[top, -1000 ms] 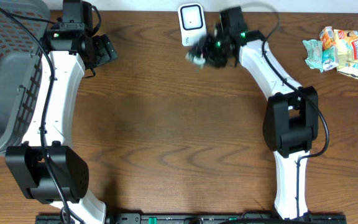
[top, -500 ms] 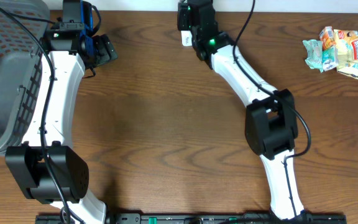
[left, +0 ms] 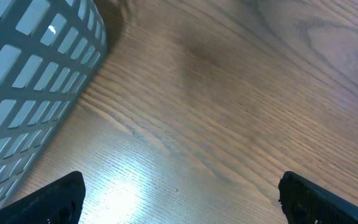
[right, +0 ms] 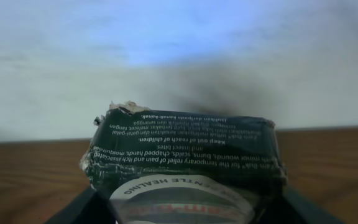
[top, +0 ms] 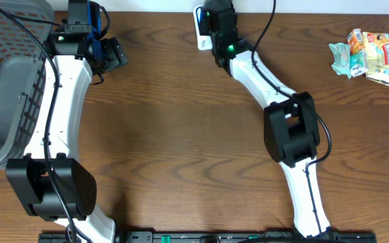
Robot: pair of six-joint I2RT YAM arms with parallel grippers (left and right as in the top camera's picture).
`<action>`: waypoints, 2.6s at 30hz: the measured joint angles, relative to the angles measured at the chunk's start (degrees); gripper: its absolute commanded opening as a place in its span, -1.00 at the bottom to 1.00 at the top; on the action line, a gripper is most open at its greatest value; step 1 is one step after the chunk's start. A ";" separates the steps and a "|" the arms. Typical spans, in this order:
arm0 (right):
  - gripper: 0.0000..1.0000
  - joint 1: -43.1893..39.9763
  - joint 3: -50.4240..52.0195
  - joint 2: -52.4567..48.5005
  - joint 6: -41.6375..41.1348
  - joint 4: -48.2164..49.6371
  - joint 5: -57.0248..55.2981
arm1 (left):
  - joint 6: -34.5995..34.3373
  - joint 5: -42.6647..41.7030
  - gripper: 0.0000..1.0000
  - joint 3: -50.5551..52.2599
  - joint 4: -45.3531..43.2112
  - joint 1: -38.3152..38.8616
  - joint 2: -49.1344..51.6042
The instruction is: Scan the item barcode
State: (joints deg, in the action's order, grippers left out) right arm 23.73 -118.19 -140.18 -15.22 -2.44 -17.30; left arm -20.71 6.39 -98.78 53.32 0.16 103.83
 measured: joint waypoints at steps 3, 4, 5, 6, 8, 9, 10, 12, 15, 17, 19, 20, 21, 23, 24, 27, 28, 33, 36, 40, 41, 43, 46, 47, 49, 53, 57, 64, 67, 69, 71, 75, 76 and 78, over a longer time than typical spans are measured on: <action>0.01 -2.21 -0.04 0.46 0.02 -5.62 -0.50 | 0.00 -0.02 0.96 0.00 0.00 0.00 0.00; 0.04 -3.26 -0.04 0.90 0.02 -7.96 -0.59 | -0.02 -0.02 0.96 0.00 0.00 0.00 0.00; 0.07 -4.63 -0.04 1.46 0.02 -10.27 -0.68 | 0.00 0.00 0.96 0.00 0.00 0.00 0.00; 0.08 -5.92 -0.04 2.16 0.04 -12.35 -0.81 | 0.00 -0.02 0.96 0.00 0.00 0.00 0.00; 0.08 -9.51 -0.04 4.17 0.20 -17.77 -1.33 | 0.00 -0.02 0.96 0.00 0.02 0.00 0.00; 0.07 -11.23 -0.04 5.25 0.22 -20.06 -1.46 | 0.00 -0.02 0.96 0.00 0.02 0.00 0.00; 0.07 -13.07 -0.04 6.34 0.22 -22.43 -1.68 | 0.00 -0.02 0.96 0.00 0.02 0.00 0.00; 0.12 -17.29 -0.11 8.55 0.26 -26.23 -2.03 | -0.02 -0.02 0.96 0.00 0.02 0.00 0.00; 0.33 -24.06 -0.39 10.88 0.50 -30.69 -2.82 | 0.00 -0.02 0.96 0.00 0.00 0.00 0.00; 0.44 -27.56 -0.61 11.26 0.81 -32.89 -3.23 | 0.00 -0.02 0.96 0.00 0.00 0.00 0.00; 0.63 -30.21 -0.63 11.23 0.96 -34.73 -3.34 | -0.02 -0.02 0.96 0.00 0.00 0.00 0.00; 0.75 -31.39 -0.63 11.21 0.74 -35.74 -3.34 | 0.00 -0.02 0.96 0.00 0.02 0.00 0.00; 0.98 -32.30 -0.63 11.21 0.31 -36.41 -3.34 | 0.00 -0.02 0.96 0.00 0.00 0.00 0.00; 0.98 -33.53 -0.63 11.21 0.15 -37.00 -3.08 | -0.02 0.00 0.96 0.00 0.00 0.00 0.00; 0.99 -33.81 -0.63 11.21 -0.20 -37.24 -2.91 | 0.00 0.00 0.96 0.00 0.00 0.00 0.00; 0.99 -34.16 -0.63 11.21 -0.68 -38.25 -1.81 | -0.02 -0.02 0.96 0.00 0.00 0.00 0.00; 0.98 -34.14 -0.63 11.21 -0.81 -38.45 -1.33 | 0.00 -0.02 0.96 0.00 0.00 0.00 0.00; 0.98 -33.73 -0.63 11.37 -0.92 -42.36 1.20 | 0.00 -0.02 0.96 0.00 0.00 0.00 0.00; 0.99 -33.38 -0.55 12.85 -1.01 -47.60 3.41 | 0.00 -0.02 0.96 0.00 0.00 0.00 0.00; 0.99 -32.94 -0.33 19.28 -1.57 -55.25 6.27 | 0.00 -0.02 0.96 0.00 0.02 0.00 0.00; 0.99 -32.79 -0.33 21.44 -2.05 -57.61 6.67 | 0.00 -0.02 0.96 0.00 0.00 0.00 0.00; 0.99 -32.20 -0.33 26.93 -3.32 -61.51 7.26 | -0.02 -0.02 0.96 0.00 0.02 0.00 0.00; 0.99 -30.49 0.07 34.82 -5.31 -63.80 7.23 | 0.00 0.00 0.96 0.00 0.00 0.00 0.00; 0.98 -29.49 0.96 37.77 -5.73 -63.34 7.17 | 0.00 -0.02 0.96 0.00 0.00 0.00 0.00; 0.99 -26.45 5.60 43.87 -6.32 -61.07 5.38 | -0.02 0.00 0.96 0.00 0.00 0.00 0.00; 0.98 -17.40 19.21 54.01 -6.69 -54.58 -1.31 | 0.00 0.00 0.96 0.00 0.00 0.00 0.00; 0.99 -7.43 34.16 61.99 -4.61 -50.03 -7.13 | -0.02 -0.02 0.96 0.00 0.02 0.00 0.00; 0.98 1.62 44.06 67.65 -2.51 -52.46 -5.22 | 0.00 0.00 0.96 0.00 0.00 0.00 0.00; 0.99 3.08 45.62 67.84 -2.14 -52.50 0.04 | 0.00 -0.02 0.96 0.00 0.02 0.00 0.00; 0.98 3.26 46.56 67.84 -2.10 -52.63 3.10 | 0.00 0.00 0.96 0.00 0.00 0.00 0.00; 0.98 3.26 47.28 67.84 -2.10 -52.94 5.57 | 0.00 -0.02 0.96 0.00 0.00 0.00 0.00; 0.98 3.26 47.45 67.84 -2.10 -53.70 7.74 | 0.00 0.00 0.96 0.00 0.00 0.00 0.00; 0.99 3.26 47.45 67.84 -2.10 -54.07 8.02 | 0.00 0.00 0.96 0.00 0.00 0.00 0.00; 0.98 3.26 47.45 67.84 -2.10 -55.91 8.46 | 0.00 0.00 0.96 0.00 0.00 0.00 0.00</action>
State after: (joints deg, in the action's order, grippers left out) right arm 26.98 -70.74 -72.34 -17.32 -58.35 -8.84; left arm -20.71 6.39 -98.78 53.32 0.16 103.83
